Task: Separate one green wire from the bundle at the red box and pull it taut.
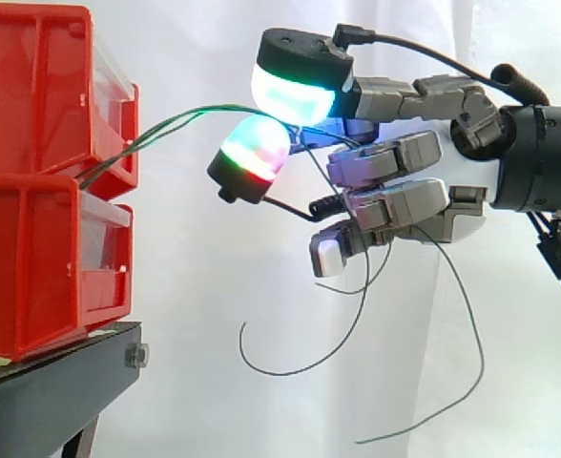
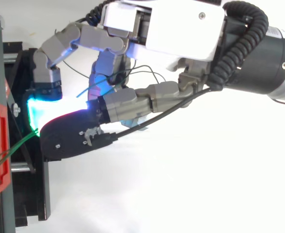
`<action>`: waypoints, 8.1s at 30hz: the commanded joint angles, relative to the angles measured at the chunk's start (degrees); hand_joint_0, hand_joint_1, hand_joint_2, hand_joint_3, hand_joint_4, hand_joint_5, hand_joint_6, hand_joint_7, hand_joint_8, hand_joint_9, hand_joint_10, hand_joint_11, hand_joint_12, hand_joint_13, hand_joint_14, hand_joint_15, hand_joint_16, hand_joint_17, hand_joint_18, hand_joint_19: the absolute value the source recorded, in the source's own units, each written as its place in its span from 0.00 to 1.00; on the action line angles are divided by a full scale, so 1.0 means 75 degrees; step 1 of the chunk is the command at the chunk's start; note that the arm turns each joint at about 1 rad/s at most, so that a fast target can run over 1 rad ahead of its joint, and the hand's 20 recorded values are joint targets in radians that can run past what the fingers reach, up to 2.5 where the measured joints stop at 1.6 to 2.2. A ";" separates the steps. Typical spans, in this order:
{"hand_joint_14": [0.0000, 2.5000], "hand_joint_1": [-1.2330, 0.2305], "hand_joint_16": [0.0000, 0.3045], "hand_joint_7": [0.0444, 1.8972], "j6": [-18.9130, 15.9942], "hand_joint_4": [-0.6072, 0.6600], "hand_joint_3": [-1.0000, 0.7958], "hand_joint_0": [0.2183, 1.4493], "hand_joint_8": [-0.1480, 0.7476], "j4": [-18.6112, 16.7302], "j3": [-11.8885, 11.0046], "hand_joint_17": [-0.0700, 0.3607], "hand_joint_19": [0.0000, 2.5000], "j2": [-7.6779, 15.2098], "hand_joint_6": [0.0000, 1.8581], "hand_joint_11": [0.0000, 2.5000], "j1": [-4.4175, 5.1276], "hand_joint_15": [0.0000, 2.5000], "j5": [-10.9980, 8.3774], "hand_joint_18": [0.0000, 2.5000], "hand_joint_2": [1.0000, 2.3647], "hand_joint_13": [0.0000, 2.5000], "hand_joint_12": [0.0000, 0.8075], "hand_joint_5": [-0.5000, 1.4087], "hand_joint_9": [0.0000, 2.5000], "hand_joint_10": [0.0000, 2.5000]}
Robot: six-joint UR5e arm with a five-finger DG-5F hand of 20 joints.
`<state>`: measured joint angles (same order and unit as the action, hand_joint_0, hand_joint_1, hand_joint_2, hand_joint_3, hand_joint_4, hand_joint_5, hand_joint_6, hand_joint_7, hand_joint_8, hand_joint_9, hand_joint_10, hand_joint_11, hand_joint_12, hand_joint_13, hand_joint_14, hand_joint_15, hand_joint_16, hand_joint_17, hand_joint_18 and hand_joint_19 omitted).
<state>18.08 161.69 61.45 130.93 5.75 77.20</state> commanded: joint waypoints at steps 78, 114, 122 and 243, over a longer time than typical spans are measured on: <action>0.01 0.52 0.18 0.53 -0.1051 0.59 0.28 0.27 0.53 0.0613 -0.0130 0.45 0.20 0.0004 0.40 0.41 0.0265 0.24 0.0125 0.30 0.00 0.34 0.51 0.19 0.47 0.01; 0.01 0.37 0.19 0.62 -0.1028 0.61 0.50 0.30 0.56 0.0671 -0.0236 0.47 0.21 0.0004 0.48 0.43 0.0265 0.25 0.0148 0.33 0.02 0.37 0.53 0.19 0.50 0.01; 0.01 0.34 0.19 0.60 -0.1016 0.56 0.52 0.31 0.55 0.0671 -0.0224 0.47 0.20 0.0004 0.49 0.44 0.0265 0.24 0.0148 0.33 0.02 0.35 0.53 0.19 0.49 0.01; 0.01 0.33 0.18 0.58 -0.1637 0.50 0.54 0.32 0.51 0.1175 0.1241 0.45 0.14 -0.0277 0.49 0.15 0.0464 0.14 -0.0086 0.28 0.02 0.29 0.50 0.20 0.32 0.01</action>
<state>5.82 170.51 70.75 128.84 9.23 76.55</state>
